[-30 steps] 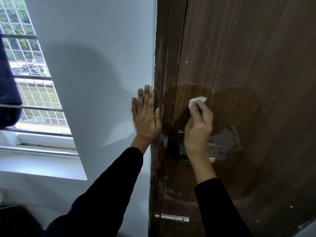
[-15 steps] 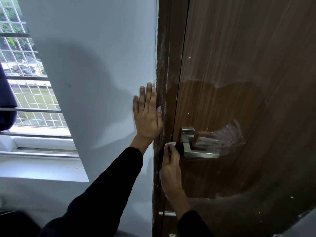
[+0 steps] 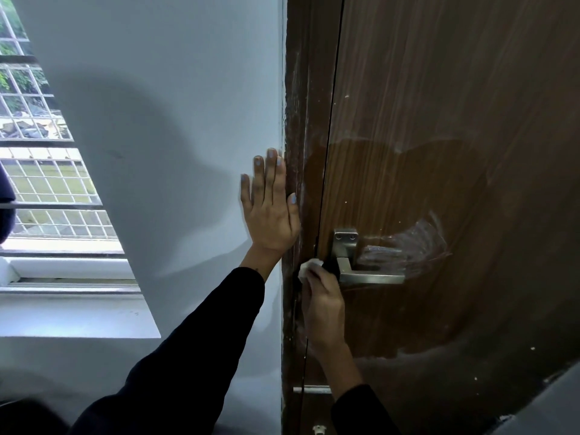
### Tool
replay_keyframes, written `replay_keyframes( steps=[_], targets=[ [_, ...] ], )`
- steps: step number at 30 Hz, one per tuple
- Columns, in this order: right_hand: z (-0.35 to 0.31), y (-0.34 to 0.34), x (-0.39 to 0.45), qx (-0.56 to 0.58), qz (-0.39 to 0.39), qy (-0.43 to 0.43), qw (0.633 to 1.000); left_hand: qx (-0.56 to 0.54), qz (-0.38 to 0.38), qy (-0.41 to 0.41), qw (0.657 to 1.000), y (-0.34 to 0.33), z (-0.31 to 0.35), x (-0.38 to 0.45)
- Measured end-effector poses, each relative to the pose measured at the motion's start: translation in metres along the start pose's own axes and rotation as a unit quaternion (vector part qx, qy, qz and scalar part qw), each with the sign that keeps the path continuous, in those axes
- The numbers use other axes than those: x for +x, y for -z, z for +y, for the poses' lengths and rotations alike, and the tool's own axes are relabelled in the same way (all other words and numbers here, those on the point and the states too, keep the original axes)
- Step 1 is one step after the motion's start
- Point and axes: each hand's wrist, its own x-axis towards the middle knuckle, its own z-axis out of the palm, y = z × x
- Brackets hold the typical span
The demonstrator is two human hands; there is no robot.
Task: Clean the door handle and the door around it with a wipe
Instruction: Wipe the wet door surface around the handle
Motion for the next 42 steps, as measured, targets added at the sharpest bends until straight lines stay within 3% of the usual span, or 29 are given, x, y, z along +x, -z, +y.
replay_keyframes(
  steps=[4,8,17,20,24,26,33,37,39,42],
  targets=[
    [-0.018,0.037,0.042,0.105,0.118,-0.04,0.987,-0.017,-0.014,0.004,1.0,0.002,0.006,0.0],
    [-0.022,0.082,0.067,0.223,0.16,-0.112,0.955,-0.013,-0.025,0.009,1.0,0.01,0.009,0.002],
    [-0.009,0.107,0.119,0.209,0.215,-0.075,0.951,-0.018,-0.01,0.085,0.996,0.021,0.043,0.043],
    [-0.007,0.098,0.126,0.134,0.193,-0.011,0.972,-0.005,-0.02,0.093,0.995,0.016,0.051,0.05],
    [-0.002,0.079,0.115,0.045,0.052,0.138,0.988,0.02,-0.025,0.08,0.996,0.011,0.046,0.044],
    [0.008,0.076,0.107,0.006,0.01,0.16,0.987,0.029,-0.019,0.069,0.997,0.008,0.043,0.042],
    [0.038,0.097,0.115,0.066,0.163,0.013,0.984,0.041,-0.001,0.065,0.997,0.003,0.042,0.04],
    [0.038,0.095,0.104,0.019,0.05,0.074,0.996,0.048,0.006,0.066,0.997,0.003,0.042,0.041],
    [0.056,0.101,0.095,-0.008,0.015,0.057,0.998,0.047,0.008,0.063,0.997,0.003,0.042,0.04],
    [0.081,0.117,0.093,0.011,0.094,-0.056,0.994,0.047,0.012,0.06,0.997,0.002,0.042,0.041]
  ],
)
